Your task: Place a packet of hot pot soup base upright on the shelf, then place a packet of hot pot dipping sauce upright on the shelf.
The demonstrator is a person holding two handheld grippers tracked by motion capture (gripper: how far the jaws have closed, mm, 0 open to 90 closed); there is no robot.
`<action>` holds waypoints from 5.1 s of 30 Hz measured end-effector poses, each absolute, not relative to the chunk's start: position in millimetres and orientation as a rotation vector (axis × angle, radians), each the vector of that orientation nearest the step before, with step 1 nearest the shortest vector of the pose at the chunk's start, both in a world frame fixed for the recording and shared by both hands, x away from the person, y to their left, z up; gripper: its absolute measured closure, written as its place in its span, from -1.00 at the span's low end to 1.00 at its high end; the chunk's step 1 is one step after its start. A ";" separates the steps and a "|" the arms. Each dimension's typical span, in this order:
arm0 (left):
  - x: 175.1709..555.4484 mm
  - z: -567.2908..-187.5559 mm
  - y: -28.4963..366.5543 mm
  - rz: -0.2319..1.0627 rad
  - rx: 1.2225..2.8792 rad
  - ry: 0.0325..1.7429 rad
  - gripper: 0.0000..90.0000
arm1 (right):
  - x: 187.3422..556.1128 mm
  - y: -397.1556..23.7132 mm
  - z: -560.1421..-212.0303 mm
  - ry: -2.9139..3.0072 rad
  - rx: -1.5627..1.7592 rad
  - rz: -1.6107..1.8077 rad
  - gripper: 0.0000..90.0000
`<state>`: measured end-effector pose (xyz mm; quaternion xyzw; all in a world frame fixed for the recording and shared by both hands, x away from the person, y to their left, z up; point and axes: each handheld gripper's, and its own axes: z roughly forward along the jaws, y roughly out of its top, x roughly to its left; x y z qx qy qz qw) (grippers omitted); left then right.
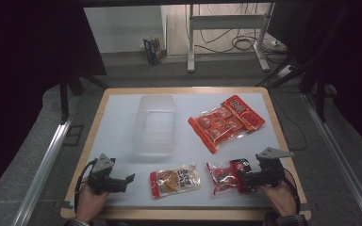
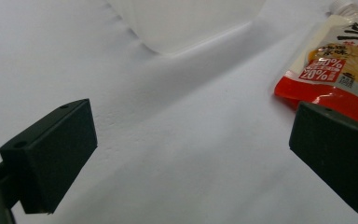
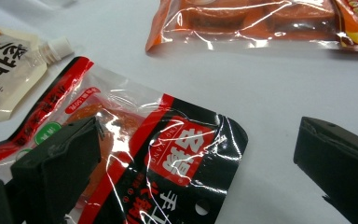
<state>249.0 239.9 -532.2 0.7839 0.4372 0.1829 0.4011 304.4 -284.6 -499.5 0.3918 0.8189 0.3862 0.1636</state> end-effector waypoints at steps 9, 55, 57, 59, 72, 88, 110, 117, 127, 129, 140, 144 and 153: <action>249.7 -532.4 234.0 0.466 2.025 1.075 -0.98 | 303.9 -283.8 -499.8 2.340 1.112 1.090 -0.99; 250.4 -533.3 230.7 0.454 2.031 1.045 -0.96 | 338.1 -302.6 -490.0 2.305 1.209 1.052 -0.97; 250.5 -533.0 231.5 0.451 2.023 1.045 -0.96 | 340.6 -303.5 -488.8 2.302 1.212 1.044 -0.97; 250.6 -533.0 231.9 0.450 2.014 1.048 -0.96 | 342.1 -304.3 -488.1 2.302 1.214 1.041 -0.97; 251.5 -534.5 228.4 0.457 2.055 1.045 -0.98 | 374.4 -313.2 -485.2 2.281 1.221 0.962 -0.99; 252.2 -536.3 226.6 0.463 2.083 1.057 -0.98 | 412.7 -321.6 -488.5 2.244 1.290 0.922 -0.96; 253.3 -539.2 222.8 0.466 2.134 1.056 -0.98 | 466.0 -337.0 -503.3 2.236 1.396 0.852 -0.77; 253.5 -539.9 221.4 0.466 2.151 1.051 -0.98 | 485.3 -338.9 -507.4 2.245 1.445 0.924 -0.72; 253.6 -541.2 218.0 0.465 2.188 1.035 -0.98 | 491.1 -335.7 -490.7 2.275 1.375 1.015 -0.38; 253.7 -541.8 216.7 0.467 2.199 1.030 -0.98 | 490.9 -330.8 -484.9 2.300 1.337 1.019 -0.25; 253.7 -543.5 212.4 0.469 2.234 1.009 -0.98 | 505.8 -305.6 -483.7 2.358 1.289 0.932 -0.09; 253.7 -543.7 211.9 0.472 2.237 1.006 -0.98 | 517.9 -298.4 -491.6 2.389 1.299 0.877 0.07; 253.3 -543.6 211.1 0.474 2.244 1.001 -0.98 | 529.0 -294.8 -499.7 2.399 1.368 0.848 0.88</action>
